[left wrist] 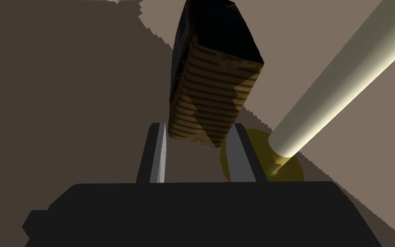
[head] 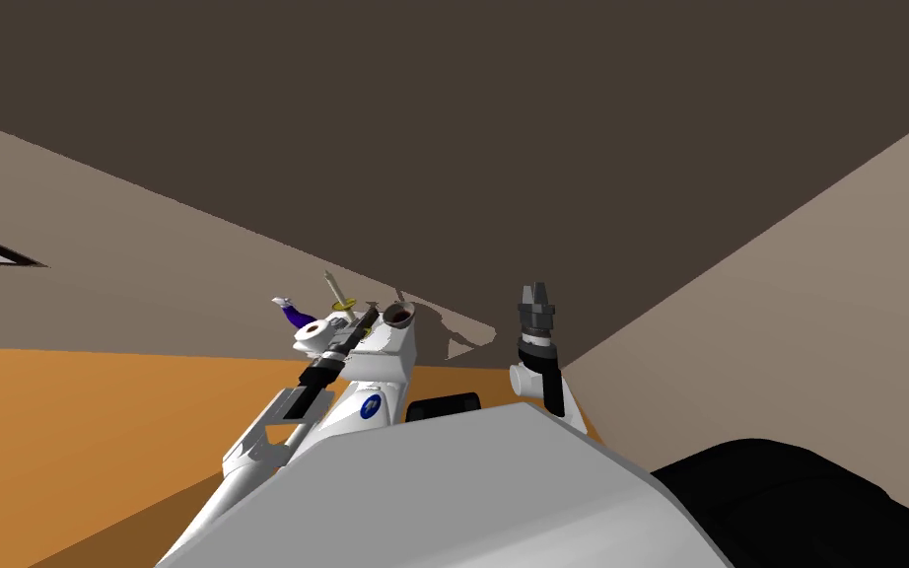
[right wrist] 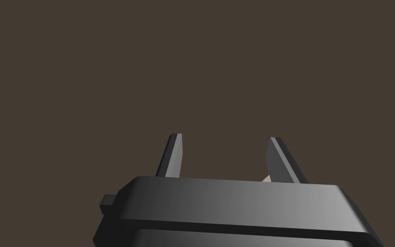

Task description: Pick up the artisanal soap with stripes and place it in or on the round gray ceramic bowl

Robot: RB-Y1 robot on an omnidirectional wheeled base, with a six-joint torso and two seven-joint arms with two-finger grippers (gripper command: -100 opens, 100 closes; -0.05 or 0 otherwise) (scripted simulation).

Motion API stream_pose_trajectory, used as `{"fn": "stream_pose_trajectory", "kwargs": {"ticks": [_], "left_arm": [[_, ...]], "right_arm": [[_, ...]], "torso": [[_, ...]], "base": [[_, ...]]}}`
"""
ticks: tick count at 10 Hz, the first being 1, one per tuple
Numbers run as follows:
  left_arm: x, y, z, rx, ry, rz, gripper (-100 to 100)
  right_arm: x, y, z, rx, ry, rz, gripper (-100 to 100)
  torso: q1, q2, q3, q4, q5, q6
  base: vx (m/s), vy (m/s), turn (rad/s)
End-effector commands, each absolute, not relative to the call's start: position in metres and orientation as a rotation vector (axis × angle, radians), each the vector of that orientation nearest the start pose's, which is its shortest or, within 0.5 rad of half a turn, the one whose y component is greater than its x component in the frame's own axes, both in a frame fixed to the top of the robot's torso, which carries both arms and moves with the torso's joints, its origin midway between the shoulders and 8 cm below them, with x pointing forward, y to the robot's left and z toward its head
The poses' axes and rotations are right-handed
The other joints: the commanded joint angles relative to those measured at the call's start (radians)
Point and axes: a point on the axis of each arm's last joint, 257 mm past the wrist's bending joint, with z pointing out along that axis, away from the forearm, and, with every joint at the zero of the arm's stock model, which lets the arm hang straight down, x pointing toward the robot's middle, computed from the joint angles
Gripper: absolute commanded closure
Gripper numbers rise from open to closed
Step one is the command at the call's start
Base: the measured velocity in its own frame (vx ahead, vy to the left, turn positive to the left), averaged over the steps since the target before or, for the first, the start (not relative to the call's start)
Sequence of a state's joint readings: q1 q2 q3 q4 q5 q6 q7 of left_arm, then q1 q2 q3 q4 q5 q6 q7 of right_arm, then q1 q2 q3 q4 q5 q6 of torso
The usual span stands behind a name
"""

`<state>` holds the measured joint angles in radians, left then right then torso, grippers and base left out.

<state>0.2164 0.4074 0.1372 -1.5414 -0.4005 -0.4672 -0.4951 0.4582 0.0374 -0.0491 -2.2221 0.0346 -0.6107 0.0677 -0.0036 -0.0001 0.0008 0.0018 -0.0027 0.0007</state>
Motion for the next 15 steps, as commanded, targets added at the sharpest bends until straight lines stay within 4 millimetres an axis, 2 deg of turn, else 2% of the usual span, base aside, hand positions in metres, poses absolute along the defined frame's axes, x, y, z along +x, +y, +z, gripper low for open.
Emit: {"fn": "stream_pose_trajectory", "kwargs": {"ticks": [1,5,9,12,14,15], "left_arm": [[0.469,0.374,-0.197,-0.07,1.436,-0.283,100],[0.48,0.391,-0.181,-0.067,1.452,-0.233,100],[0.488,0.412,-0.177,-0.102,1.48,-0.19,100],[0.492,0.43,-0.175,-0.145,1.501,-0.161,100],[0.491,0.432,-0.176,-0.144,1.502,-0.159,100],[0.492,0.432,-0.176,-0.147,1.502,-0.16,-100]], "right_arm": [[0.336,-0.288,0.033,0.561,0.553,1.202,0],[0.336,-0.288,0.033,0.561,0.553,1.202,0],[0.336,-0.288,0.033,0.561,0.553,1.202,0],[0.336,-0.288,0.033,0.561,0.553,1.202,0],[0.336,-0.288,0.033,0.561,0.553,1.202,0],[0.336,-0.288,0.033,0.561,0.553,1.202,0]], "torso": [[0.0,0.0,0.0,0.0,0.0,0.0],[-0.004,0.001,0.0,0.0,-0.001,0.0],[-0.006,0.0,0.0,0.0,-0.001,0.002],[-0.012,-0.002,-0.001,0.0,-0.002,0.003],[-0.01,-0.003,-0.002,0.0,-0.001,0.004],[-0.006,-0.002,-0.001,0.0,-0.001,0.003]], "base": [[0.002,-0.044,-0.044],[-0.005,-0.065,-0.046],[-0.012,-0.078,-0.08],[-0.018,-0.155,-0.142],[0.007,-0.082,-0.062],[0.002,-0.011,0.002]]}}
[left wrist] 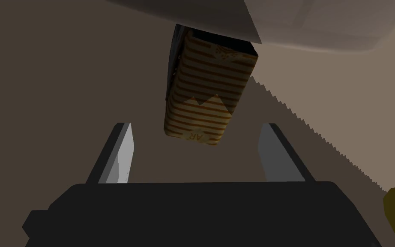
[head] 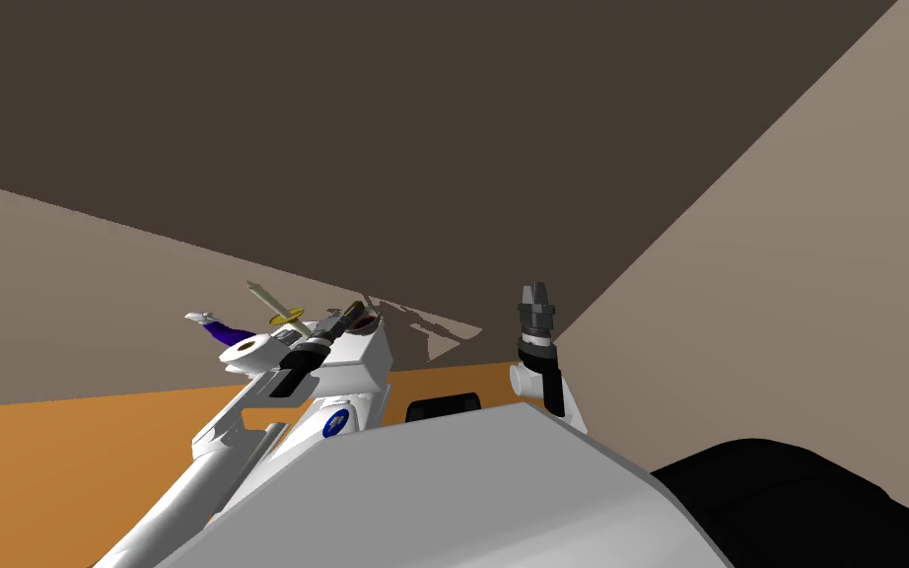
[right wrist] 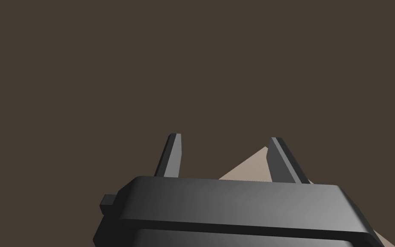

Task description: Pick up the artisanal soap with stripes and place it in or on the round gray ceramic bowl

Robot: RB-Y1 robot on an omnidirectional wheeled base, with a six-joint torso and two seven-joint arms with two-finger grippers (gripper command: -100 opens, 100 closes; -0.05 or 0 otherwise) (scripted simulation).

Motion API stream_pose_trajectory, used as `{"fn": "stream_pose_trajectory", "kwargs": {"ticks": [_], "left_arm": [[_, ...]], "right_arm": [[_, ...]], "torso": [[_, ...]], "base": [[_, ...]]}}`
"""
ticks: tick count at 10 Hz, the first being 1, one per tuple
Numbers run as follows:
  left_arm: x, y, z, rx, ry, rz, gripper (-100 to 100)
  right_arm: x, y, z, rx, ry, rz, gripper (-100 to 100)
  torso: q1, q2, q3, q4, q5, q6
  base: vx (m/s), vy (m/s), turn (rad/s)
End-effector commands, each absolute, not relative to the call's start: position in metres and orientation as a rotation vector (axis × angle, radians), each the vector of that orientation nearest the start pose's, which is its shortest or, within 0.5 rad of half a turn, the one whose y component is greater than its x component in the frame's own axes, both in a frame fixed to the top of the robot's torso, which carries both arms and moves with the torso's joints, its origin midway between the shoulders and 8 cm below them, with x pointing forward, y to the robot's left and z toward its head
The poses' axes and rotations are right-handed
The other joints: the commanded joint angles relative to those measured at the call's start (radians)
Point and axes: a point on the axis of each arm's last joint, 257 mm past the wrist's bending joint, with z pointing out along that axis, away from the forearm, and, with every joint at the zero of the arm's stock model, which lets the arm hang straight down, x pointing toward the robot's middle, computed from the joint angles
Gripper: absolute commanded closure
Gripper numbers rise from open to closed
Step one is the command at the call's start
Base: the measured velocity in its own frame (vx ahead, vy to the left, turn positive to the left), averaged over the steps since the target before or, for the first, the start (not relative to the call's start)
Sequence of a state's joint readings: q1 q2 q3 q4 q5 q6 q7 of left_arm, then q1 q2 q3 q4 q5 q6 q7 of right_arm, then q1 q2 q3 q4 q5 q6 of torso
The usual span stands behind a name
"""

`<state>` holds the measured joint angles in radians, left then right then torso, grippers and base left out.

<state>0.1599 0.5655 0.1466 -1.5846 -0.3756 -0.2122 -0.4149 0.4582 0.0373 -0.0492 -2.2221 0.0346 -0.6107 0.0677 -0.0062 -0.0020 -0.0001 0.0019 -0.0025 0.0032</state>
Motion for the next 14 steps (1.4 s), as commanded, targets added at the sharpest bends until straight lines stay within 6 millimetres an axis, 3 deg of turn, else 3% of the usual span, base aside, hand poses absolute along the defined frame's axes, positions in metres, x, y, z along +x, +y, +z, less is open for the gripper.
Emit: {"fn": "stream_pose_trajectory", "kwargs": {"ticks": [1,4,5,6,13,14], "left_arm": [[0.492,0.432,-0.176,-0.147,1.502,-0.16,-100],[0.492,0.432,-0.176,-0.147,1.502,-0.16,-100],[0.492,0.432,-0.176,-0.147,1.502,-0.16,0],[0.493,0.438,-0.166,-0.152,1.502,-0.156,-100],[0.497,0.458,-0.124,-0.172,1.499,-0.143,-100],[0.495,0.457,-0.129,-0.169,1.5,-0.144,-100]], "right_arm": [[0.336,-0.288,0.033,0.561,0.553,1.202,0],[0.336,-0.288,0.033,0.561,0.553,1.202,0],[0.336,-0.288,0.033,0.561,0.553,1.202,0],[0.336,-0.288,0.033,0.561,0.553,1.202,0],[0.336,-0.288,0.033,0.561,0.553,1.202,0],[0.336,-0.288,0.033,0.561,0.553,1.202,0]], "torso": [[0.0,0.0,0.0,0.0,0.0,0.0],[0.002,0.0,0.0,0.0,0.0,0.0],[0.002,0.0,0.0,0.0,0.0,0.0],[0.002,0.0,0.0,0.0,0.0,0.0],[0.001,0.002,0.001,0.001,0.0,0.0],[0.001,0.002,0.001,0.001,0.0,0.0]], "base": [[0.0,0.0,0.0],[0.0,0.0,0.0],[0.0,0.0,0.0],[-0.015,-0.008,-0.031],[-0.023,-0.011,-0.029],[-0.011,-0.004,-0.002]]}}
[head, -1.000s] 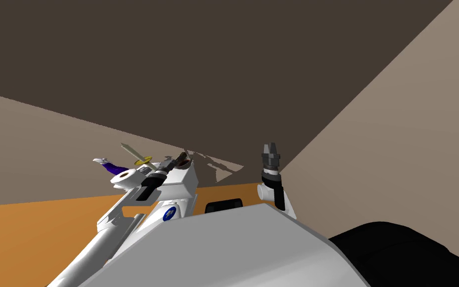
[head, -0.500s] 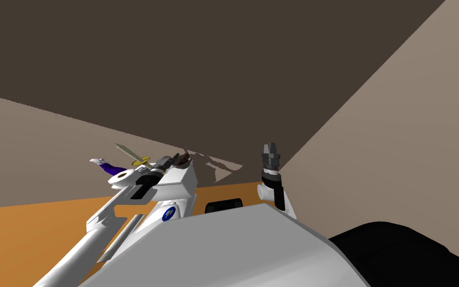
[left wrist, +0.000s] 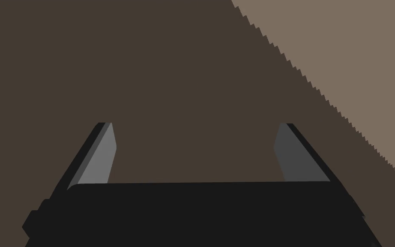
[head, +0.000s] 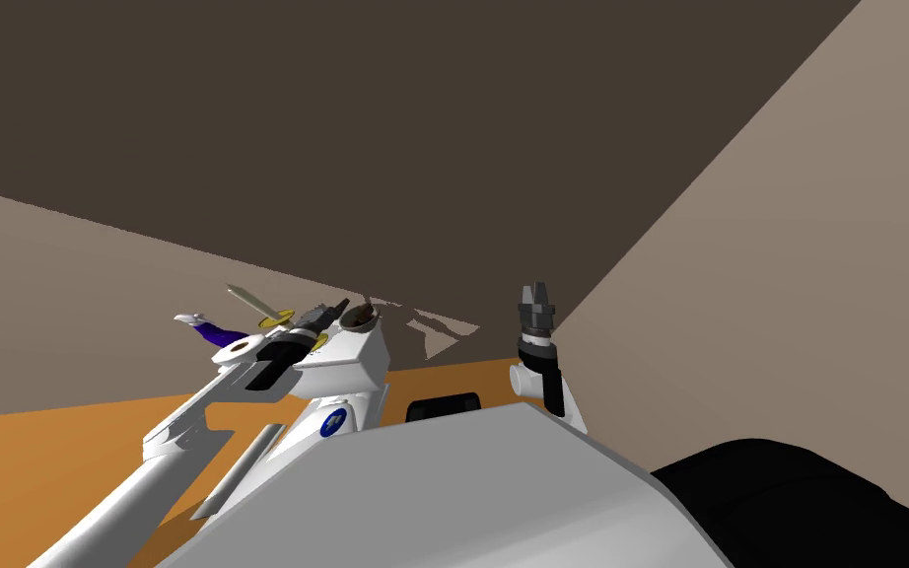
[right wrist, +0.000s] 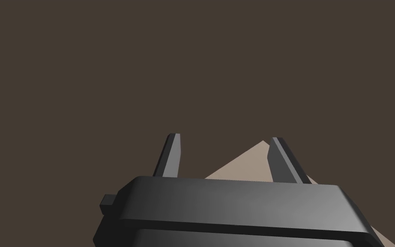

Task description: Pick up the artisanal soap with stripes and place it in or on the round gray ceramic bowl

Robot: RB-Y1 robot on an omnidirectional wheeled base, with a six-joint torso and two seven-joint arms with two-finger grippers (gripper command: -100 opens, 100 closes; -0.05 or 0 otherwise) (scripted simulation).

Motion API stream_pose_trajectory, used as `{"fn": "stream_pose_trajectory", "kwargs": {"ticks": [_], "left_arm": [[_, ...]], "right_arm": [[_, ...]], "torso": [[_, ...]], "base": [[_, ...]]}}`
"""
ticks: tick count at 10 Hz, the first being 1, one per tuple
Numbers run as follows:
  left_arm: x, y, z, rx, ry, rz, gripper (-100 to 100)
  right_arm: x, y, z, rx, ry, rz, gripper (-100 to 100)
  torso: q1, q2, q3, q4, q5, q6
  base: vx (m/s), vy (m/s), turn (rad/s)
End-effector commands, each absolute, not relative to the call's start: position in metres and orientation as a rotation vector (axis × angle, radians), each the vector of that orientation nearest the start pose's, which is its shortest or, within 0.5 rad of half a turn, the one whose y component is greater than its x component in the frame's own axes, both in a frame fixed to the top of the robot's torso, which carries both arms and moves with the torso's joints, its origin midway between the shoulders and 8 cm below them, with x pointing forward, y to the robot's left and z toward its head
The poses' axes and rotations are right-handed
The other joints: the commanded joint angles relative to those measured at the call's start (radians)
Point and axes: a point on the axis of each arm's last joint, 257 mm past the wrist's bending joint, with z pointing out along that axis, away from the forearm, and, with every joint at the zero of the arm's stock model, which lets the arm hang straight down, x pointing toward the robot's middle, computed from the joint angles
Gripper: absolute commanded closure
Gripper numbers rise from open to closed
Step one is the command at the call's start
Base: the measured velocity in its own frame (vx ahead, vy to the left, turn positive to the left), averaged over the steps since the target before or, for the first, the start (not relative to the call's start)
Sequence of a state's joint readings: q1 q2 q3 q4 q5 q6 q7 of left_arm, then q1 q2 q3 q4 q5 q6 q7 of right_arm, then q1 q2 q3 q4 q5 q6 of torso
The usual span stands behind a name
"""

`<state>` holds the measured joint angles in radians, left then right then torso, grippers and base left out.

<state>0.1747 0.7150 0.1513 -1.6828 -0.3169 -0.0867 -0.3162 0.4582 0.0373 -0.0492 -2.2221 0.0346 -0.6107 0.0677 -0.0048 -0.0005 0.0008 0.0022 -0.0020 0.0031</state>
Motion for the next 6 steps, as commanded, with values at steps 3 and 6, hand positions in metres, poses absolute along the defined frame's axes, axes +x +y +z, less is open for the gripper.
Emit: {"fn": "stream_pose_trajectory", "kwargs": {"ticks": [3,6], "left_arm": [[0.4954,0.4571,-0.1285,-0.171,1.5,-0.144,0],[0.4954,0.4571,-0.1285,-0.171,1.5,-0.144,0]], "right_arm": [[0.3362,-0.2882,0.0328,0.561,0.553,1.202,0],[0.3362,-0.2882,0.0328,0.561,0.553,1.202,0]], "torso": [[0.0,-0.001,-0.001,0.0,0.0,0.0],[0.0,-0.001,-0.001,0.0,0.0,0.0]], "base": [[0.0,0.0,0.0],[0.0,0.0,0.0]]}}
